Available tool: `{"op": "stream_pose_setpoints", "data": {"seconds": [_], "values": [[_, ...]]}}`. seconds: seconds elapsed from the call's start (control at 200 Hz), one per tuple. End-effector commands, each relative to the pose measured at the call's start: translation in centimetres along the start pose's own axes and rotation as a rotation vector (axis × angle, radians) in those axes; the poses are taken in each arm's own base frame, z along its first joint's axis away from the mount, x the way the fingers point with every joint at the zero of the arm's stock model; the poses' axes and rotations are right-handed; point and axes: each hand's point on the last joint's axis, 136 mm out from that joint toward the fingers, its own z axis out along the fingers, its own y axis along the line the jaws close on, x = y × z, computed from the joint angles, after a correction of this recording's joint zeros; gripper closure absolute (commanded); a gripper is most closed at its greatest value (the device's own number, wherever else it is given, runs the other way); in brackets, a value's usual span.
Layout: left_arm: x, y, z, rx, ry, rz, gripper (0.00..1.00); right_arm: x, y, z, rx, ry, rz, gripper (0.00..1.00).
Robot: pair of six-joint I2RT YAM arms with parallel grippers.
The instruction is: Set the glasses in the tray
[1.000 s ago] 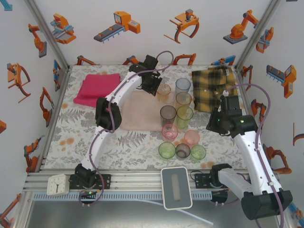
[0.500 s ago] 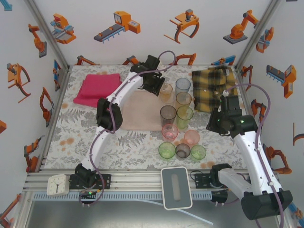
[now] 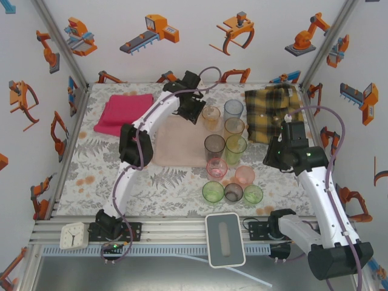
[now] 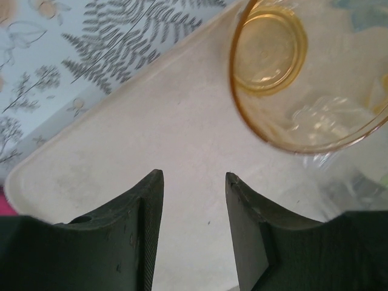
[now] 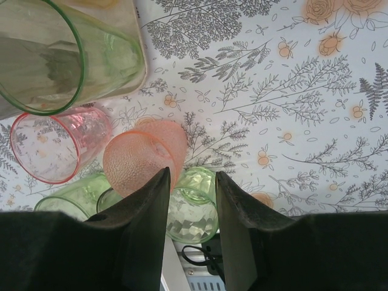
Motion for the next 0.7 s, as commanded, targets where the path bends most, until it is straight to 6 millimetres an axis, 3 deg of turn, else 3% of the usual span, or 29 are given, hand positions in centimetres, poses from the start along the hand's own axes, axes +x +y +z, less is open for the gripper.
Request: {"op": "stream_pose_setpoints", "data": {"seconds": [0.0, 0.27, 0.476, 0.616, 0.696], "values": [[-1.8, 2.0, -7.2, -0.062, -0.09, 0.036, 0.54, -1.0, 0.5, -0.3, -0.022, -0.028, -0.002, 0.63], [0.6, 0.7, -15.5, -0.049, -0.054, 0.064, 0.5, -2.1, 1.3, -1.1, -0.052, -0.048, -0.004, 0.63], [3.1, -3.2, -22.3, -0.008, -0.118, 0.125, 0.4, -2.1, 1.8, -2.1, -0.071, -0.033, -0.016, 0.62], [6.9, -6.9, -24.5, 0.009, -0.115, 0.247, 0.34, -1.6, 1.7, -2.4, -0.07, -0.002, -0.023, 0.62], [9.3, -8.5, -24.7, 0.06, -0.091, 0.286, 0.32, -1.1, 1.8, -2.5, -0.075, 0.014, -0.02, 0.62]]}}
